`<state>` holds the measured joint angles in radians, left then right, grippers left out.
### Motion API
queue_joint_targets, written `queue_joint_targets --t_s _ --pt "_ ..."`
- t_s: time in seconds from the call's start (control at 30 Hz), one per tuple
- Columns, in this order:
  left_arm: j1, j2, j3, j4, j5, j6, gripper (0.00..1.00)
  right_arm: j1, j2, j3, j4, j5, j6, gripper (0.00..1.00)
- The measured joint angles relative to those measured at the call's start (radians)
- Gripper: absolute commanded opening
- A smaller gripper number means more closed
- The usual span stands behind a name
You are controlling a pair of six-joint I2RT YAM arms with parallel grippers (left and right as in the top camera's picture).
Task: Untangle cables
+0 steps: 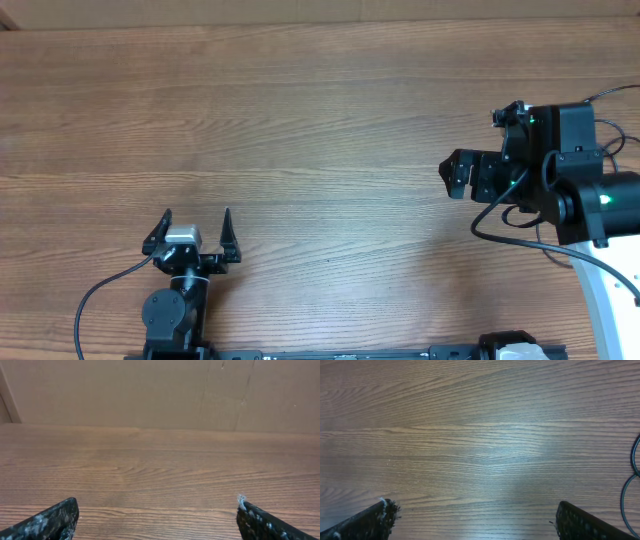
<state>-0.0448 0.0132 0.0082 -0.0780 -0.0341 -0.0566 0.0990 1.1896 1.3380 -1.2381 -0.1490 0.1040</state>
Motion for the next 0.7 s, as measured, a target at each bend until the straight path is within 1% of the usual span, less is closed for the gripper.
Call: queue_joint_targets --t_s 0.23,0.4,0.57,0.63,0.7 --pt "0.0 0.0 0.0 0.0 0.0 0.0 1.0 0.0 0.0 0.0 0.001 0.005 -0.001 1.0" --pt "0.0 0.0 0.0 0.0 0.0 0.0 1.0 0.0 0.0 0.0 0.007 0.084 0.0 1.0" --pt "0.0 0.0 0.0 0.0 0.0 0.0 0.99 0.0 -0.019 0.0 0.005 0.118 0.0 1.0" --pt "0.0 0.0 0.0 0.0 0.0 0.0 1.0 0.0 -0.042 -0.002 0.027 0.127 0.0 1.0" --pt "0.0 0.0 0.0 0.0 0.0 0.0 1.0 0.0 -0.084 -0.021 0.121 0.124 0.0 1.0"
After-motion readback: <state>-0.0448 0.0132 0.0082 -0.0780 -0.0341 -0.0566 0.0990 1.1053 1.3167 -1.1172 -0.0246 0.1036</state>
